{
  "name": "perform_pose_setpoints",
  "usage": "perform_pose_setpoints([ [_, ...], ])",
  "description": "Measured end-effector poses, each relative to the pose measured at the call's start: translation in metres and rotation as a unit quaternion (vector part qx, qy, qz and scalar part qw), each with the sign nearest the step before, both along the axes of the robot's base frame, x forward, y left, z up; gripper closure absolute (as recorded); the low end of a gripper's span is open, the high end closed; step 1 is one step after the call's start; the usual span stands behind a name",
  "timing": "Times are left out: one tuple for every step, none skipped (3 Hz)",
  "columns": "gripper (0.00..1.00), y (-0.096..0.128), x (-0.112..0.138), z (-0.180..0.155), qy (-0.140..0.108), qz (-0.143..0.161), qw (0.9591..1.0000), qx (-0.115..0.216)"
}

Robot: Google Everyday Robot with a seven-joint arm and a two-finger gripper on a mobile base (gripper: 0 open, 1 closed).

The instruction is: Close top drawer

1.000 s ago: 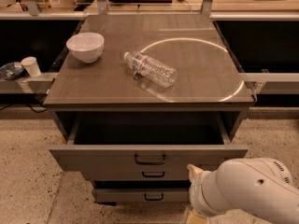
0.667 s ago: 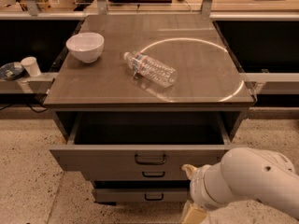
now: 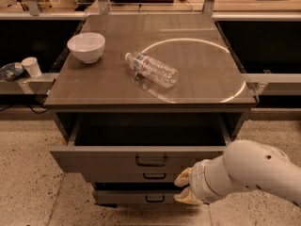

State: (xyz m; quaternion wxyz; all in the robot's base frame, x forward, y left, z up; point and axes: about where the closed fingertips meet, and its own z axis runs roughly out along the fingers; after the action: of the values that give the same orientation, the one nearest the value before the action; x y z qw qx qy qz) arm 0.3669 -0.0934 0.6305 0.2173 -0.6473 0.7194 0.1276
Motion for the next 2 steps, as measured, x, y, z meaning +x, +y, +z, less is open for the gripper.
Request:
perform_pose_setpoints([
  [0.86,0.001,0.0086,-0.0054,-0.009,0.001,1.0,0.0],
  [0.83,0.0003,0.0184,-0.0128,-0.024,-0.025,0.9993,-0.01],
])
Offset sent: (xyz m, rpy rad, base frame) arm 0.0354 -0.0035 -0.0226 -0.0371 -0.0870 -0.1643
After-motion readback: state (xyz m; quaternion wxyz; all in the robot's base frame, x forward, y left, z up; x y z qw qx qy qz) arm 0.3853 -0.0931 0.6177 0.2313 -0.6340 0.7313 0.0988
